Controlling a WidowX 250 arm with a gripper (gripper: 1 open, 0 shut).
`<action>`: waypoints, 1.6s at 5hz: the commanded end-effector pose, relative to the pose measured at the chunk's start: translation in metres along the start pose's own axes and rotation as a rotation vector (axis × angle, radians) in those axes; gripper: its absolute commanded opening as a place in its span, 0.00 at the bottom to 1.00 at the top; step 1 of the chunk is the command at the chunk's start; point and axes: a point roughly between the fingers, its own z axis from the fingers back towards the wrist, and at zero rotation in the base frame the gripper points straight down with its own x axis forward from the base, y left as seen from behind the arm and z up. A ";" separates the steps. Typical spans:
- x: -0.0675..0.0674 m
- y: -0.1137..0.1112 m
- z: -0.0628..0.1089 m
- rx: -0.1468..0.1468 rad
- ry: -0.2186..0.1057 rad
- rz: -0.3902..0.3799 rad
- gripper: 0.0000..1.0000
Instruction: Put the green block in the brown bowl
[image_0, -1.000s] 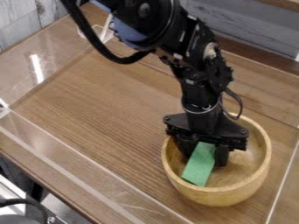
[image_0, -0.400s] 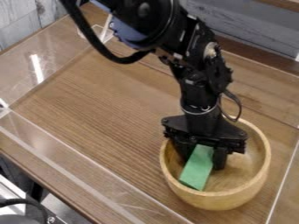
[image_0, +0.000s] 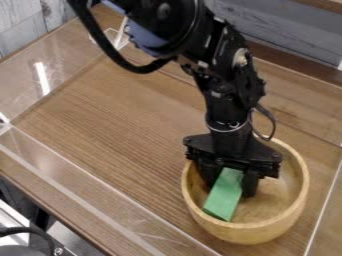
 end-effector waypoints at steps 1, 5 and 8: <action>0.002 0.001 0.005 -0.006 -0.010 0.014 0.00; 0.000 0.001 0.009 -0.005 0.004 0.015 0.00; -0.001 0.002 0.011 -0.005 0.014 0.018 0.00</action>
